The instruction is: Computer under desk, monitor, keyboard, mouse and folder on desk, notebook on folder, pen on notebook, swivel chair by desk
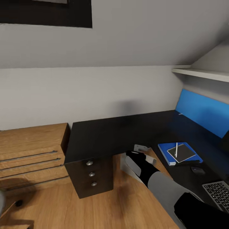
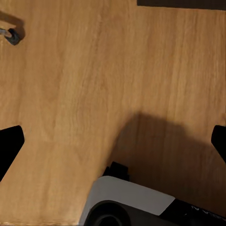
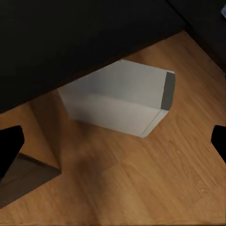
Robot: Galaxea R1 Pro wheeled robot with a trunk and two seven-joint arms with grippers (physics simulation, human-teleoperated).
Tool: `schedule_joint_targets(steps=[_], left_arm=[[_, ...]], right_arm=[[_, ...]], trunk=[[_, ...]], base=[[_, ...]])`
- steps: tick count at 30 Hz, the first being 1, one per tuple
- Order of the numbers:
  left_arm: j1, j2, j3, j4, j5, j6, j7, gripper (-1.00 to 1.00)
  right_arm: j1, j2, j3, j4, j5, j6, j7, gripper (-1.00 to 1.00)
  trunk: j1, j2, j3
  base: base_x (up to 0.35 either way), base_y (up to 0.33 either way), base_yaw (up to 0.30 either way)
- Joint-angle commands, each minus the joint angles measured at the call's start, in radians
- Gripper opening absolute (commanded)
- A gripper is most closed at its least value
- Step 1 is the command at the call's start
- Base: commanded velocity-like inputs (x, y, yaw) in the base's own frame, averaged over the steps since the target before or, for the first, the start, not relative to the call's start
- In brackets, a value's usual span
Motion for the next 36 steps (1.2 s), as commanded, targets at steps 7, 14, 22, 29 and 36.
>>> schedule_joint_targets(steps=[7, 14, 22, 29, 36], left_arm=[[0.000, 0.001, 0.003, -0.004, 0.007, 0.002, 0.008, 1.00], [0.000, 0.001, 0.004, -0.012, 0.007, 0.001, 0.008, 1.00], [0.000, 0.022, 0.004, -0.012, 0.008, 0.005, 0.011, 1.00], [0.000, 0.025, 0.005, 0.036, 0.010, 0.000, 0.010, 1.00], [0.000, 0.037, 0.005, 0.303, 0.011, -0.293, 0.006, 1.00]], right_arm=[[0.000, -0.001, 0.019, 0.000, -0.004, 0.007, -0.005, 1.00], [0.000, -0.004, 0.079, 0.000, -0.004, -0.008, 0.025, 1.00], [0.115, -0.009, 0.145, 0.214, 0.080, -0.228, 0.286, 1.00], [0.290, -0.010, 0.150, 0.328, 0.184, -0.436, 0.332, 1.00], [0.404, -0.016, 0.149, 0.459, 0.227, -0.601, 0.334, 1.00]], trunk=[[-0.001, -0.001, -0.001], [-0.012, 0.020, 0.008], [-0.043, 0.076, 0.033], [-0.070, 0.125, 0.055], [-0.096, 0.174, 0.077]], base=[[-0.240, 0.000, 0.279], [-0.029, 0.000, 0.249], [-0.002, 0.000, 0.030], [0.000, 0.000, 0.001], [0.000, 0.000, 0.000]])
